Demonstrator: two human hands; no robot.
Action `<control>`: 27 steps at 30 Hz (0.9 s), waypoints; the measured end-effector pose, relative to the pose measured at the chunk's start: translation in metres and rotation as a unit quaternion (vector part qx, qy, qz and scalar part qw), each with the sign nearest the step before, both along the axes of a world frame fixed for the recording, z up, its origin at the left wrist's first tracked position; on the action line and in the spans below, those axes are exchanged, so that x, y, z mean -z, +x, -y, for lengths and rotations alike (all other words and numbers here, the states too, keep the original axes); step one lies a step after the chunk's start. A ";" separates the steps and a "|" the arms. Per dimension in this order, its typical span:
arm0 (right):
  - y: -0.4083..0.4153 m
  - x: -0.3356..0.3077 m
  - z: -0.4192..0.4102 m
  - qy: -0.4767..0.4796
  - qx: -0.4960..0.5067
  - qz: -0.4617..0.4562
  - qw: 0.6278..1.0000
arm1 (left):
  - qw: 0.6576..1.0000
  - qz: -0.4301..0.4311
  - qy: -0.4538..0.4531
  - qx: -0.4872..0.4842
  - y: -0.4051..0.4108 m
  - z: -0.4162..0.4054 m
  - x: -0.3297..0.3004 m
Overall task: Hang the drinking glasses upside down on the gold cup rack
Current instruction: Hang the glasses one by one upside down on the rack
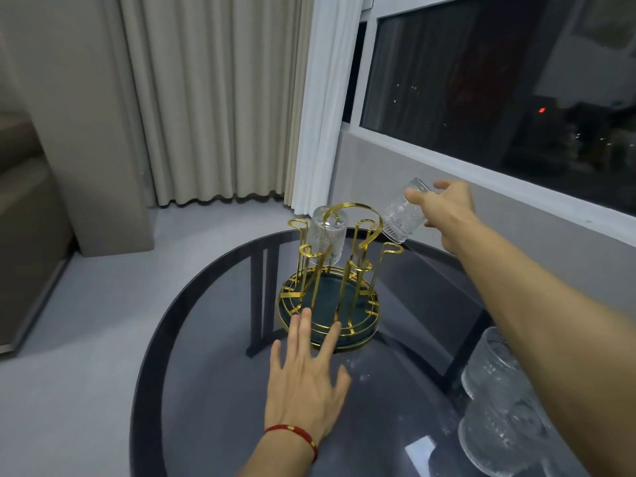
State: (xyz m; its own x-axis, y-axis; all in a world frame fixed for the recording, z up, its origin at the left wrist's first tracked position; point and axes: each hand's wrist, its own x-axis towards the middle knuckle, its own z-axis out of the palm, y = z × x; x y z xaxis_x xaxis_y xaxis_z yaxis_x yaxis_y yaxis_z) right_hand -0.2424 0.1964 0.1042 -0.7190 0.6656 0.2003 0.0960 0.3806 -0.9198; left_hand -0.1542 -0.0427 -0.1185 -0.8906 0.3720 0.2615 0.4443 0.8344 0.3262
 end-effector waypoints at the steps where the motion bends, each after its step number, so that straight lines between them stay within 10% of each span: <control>1: -0.003 0.002 -0.003 0.005 -0.010 0.005 1.000 | 1.000 0.002 -0.003 0.000 0.001 -0.001 0.001; 27: -0.030 0.023 0.002 0.184 -0.291 0.147 0.927 | 1.000 0.008 0.005 0.003 -0.004 -0.002 0.002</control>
